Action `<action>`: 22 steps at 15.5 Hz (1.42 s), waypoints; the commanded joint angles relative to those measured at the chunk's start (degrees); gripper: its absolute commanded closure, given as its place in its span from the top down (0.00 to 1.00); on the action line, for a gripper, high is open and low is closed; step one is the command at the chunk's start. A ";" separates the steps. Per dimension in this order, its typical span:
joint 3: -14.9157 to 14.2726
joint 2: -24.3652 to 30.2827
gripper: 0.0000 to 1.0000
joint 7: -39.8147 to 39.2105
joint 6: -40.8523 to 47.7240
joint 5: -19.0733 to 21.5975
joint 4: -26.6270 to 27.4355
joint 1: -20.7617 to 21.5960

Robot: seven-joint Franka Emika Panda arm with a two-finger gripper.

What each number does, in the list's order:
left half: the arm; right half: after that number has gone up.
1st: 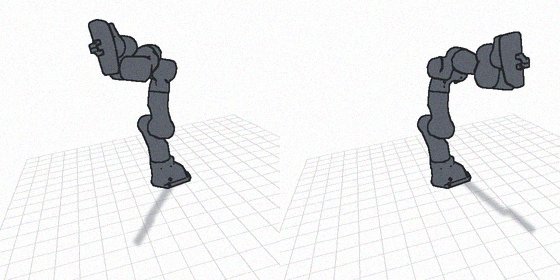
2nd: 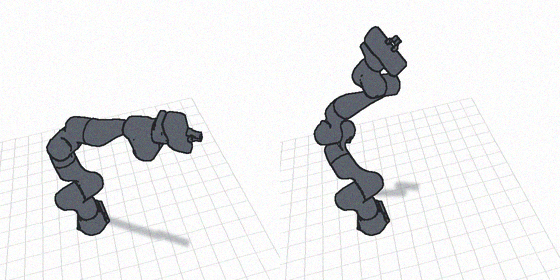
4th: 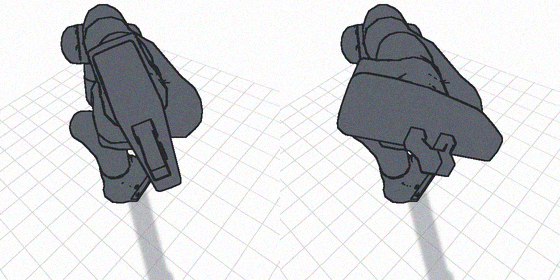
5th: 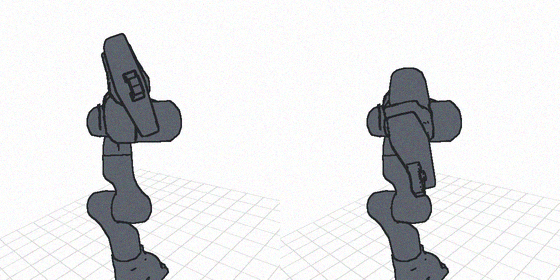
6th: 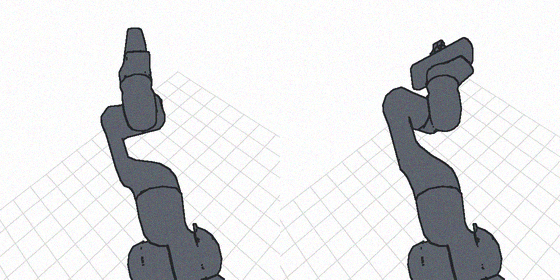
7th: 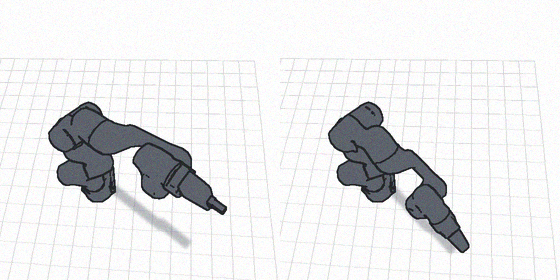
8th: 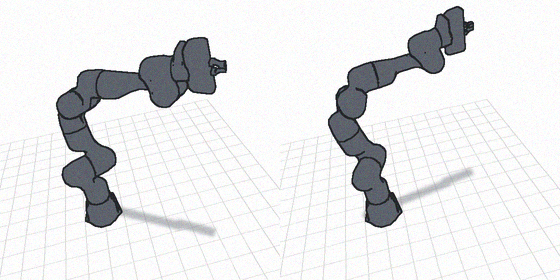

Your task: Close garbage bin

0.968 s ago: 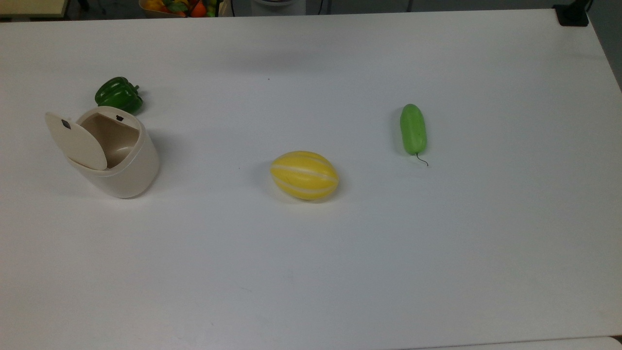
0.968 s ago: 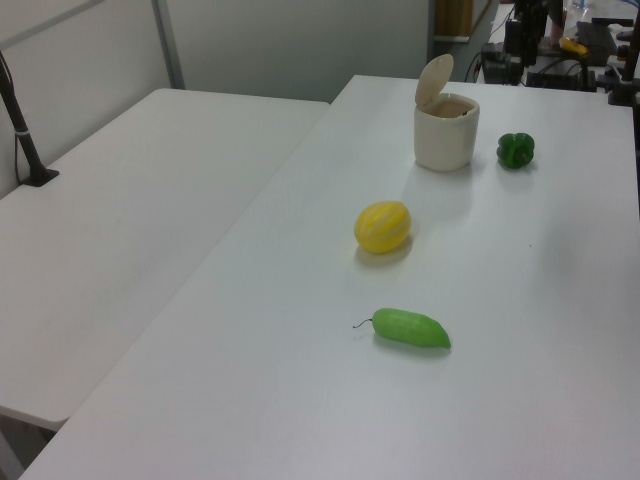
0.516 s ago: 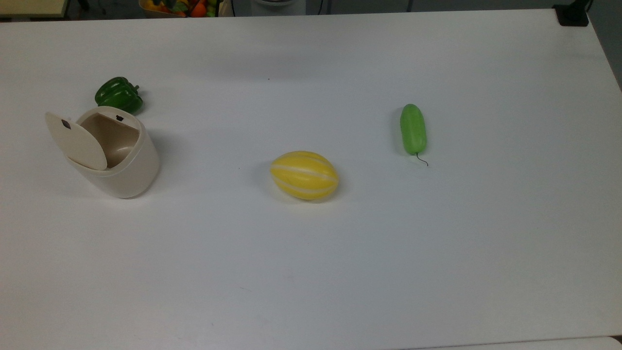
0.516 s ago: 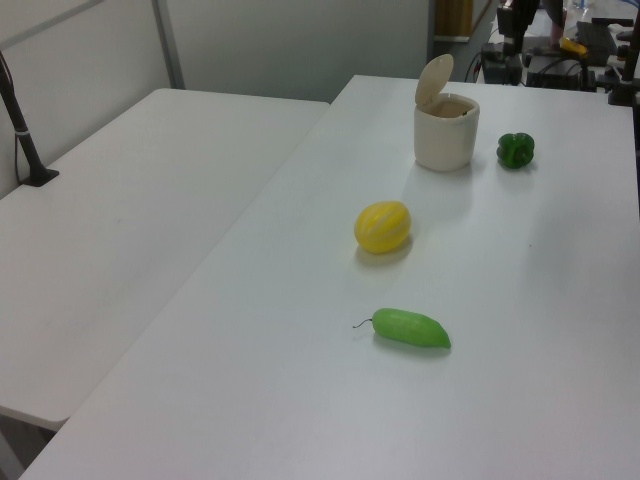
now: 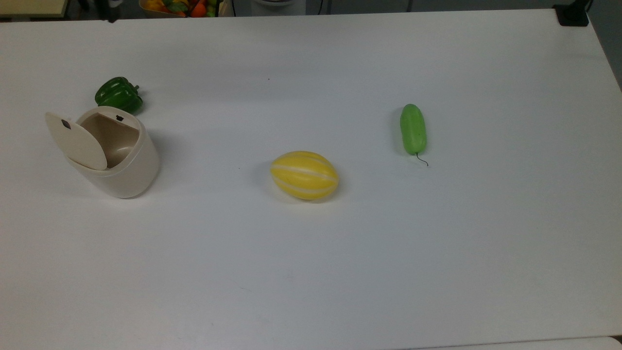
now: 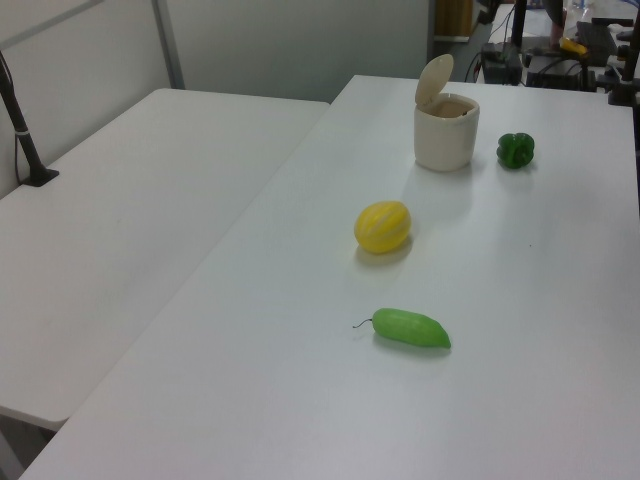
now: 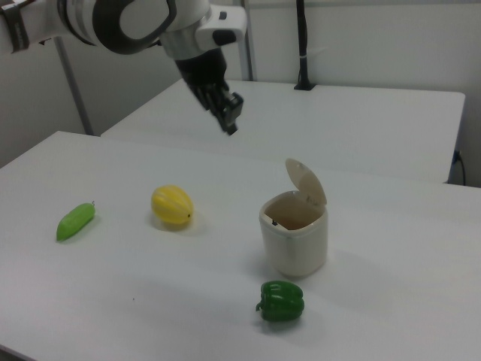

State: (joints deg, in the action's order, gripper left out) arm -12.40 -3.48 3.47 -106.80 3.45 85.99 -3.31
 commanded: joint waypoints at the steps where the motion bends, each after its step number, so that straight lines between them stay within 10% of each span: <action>1: -0.17 -0.74 0.15 2.42 -8.84 2.52 -0.91 -1.52; 11: -3.86 -9.87 0.15 6.81 -33.02 5.78 -1.00 -0.99; 22: -5.45 -16.03 0.15 7.16 -33.04 6.22 0.14 -0.38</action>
State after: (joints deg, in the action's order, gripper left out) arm -16.87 -18.59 9.89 -140.38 8.42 85.90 -4.91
